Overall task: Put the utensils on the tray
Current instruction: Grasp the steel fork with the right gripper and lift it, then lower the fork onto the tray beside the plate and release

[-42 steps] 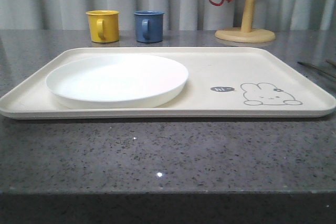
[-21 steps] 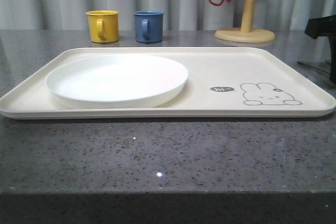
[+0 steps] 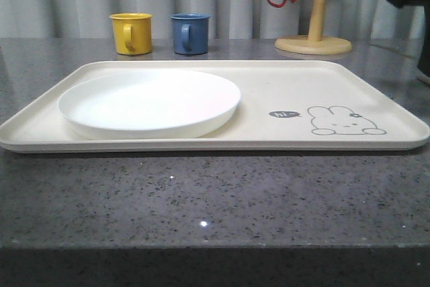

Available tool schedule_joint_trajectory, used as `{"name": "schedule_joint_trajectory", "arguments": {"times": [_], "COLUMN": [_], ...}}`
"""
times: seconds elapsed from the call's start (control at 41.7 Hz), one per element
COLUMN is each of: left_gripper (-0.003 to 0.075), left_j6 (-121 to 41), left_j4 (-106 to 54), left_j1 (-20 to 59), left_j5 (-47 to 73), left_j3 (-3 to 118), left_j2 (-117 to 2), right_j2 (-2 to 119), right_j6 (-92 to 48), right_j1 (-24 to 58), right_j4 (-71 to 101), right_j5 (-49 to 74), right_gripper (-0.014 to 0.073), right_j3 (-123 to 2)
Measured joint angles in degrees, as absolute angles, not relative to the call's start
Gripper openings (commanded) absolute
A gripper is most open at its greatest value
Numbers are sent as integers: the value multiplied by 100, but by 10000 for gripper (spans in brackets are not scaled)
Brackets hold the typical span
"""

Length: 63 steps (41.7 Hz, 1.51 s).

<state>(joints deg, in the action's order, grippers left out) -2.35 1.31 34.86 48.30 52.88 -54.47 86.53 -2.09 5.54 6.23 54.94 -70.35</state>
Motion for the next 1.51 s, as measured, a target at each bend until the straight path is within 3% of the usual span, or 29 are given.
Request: {"name": "schedule_joint_trajectory", "arguments": {"times": [0.288, 0.503, 0.911, 0.983, 1.222, 1.51], "left_gripper": [388, 388, 388, 388, 388, 388], "left_j6": [-235, -235, -235, -235, -235, -235], "left_j4": [131, 141, 141, 141, 141, 141], "left_j1": [3486, 3486, 3486, 3486, 3486, 3486], "left_j5": [4830, 4830, 4772, 4772, 4732, 4723], "left_j3": [5288, 5288, 5288, 5288, 5288, 5288], "left_j2": [-5447, -5447, -5447, -5447, -5447, -5447], "right_j2": [8625, 9150, 9821, 9833, 9833, 9819], "right_j6": [138, 902, 1011, 1011, 1015, 1015], "right_j1": [1556, 1663, 1666, 1666, 1666, 1666], "right_j4": [1376, 1814, 2395, 2403, 2417, 2402], "right_j5": [5729, 5341, 4879, 4869, 4858, 4702], "right_gripper": [-67, -67, -64, -27, 231, 240], "right_j3": [-7395, -7443, -7443, -7443, -7443, -7467]}}
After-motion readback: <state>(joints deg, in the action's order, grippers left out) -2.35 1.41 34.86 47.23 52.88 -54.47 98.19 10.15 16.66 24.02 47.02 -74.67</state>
